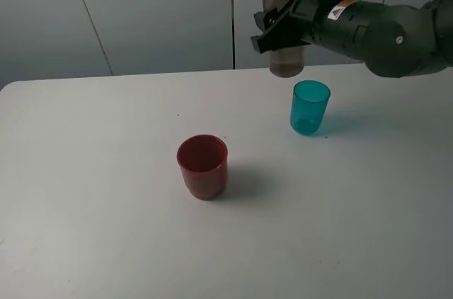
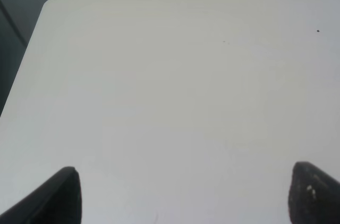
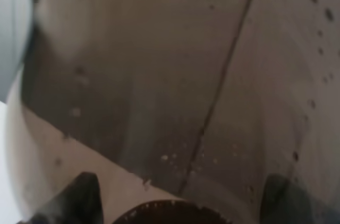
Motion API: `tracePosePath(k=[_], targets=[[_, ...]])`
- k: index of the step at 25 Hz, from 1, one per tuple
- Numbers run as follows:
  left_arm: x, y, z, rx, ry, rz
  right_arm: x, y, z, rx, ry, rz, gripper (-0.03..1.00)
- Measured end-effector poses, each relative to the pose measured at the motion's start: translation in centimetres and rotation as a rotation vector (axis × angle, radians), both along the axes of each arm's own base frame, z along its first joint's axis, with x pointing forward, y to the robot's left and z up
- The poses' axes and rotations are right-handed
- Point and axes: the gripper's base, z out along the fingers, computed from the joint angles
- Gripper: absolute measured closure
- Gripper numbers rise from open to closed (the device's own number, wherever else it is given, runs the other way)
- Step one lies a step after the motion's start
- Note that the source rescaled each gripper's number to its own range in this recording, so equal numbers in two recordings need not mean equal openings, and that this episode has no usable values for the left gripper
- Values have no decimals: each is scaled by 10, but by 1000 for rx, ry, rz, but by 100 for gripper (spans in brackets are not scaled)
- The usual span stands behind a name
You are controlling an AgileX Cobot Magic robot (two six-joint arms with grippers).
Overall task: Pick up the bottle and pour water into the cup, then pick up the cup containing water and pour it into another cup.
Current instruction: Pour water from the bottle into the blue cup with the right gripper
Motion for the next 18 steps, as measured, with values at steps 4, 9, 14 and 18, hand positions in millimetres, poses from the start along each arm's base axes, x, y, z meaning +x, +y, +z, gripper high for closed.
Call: tracePosePath(k=[4,9,14,18], targets=[[0,0,0,0,0,0,7,-37,9,-63,37,-57,92],[0,0,0,0,0,0,14,-82,9,-192,77,-111,92],[0,0,0,0,0,0,17,-117,3,-318,126,-145,92],[0,0,0,0,0,0,17,-128,-2,-416,149,-134,92]])
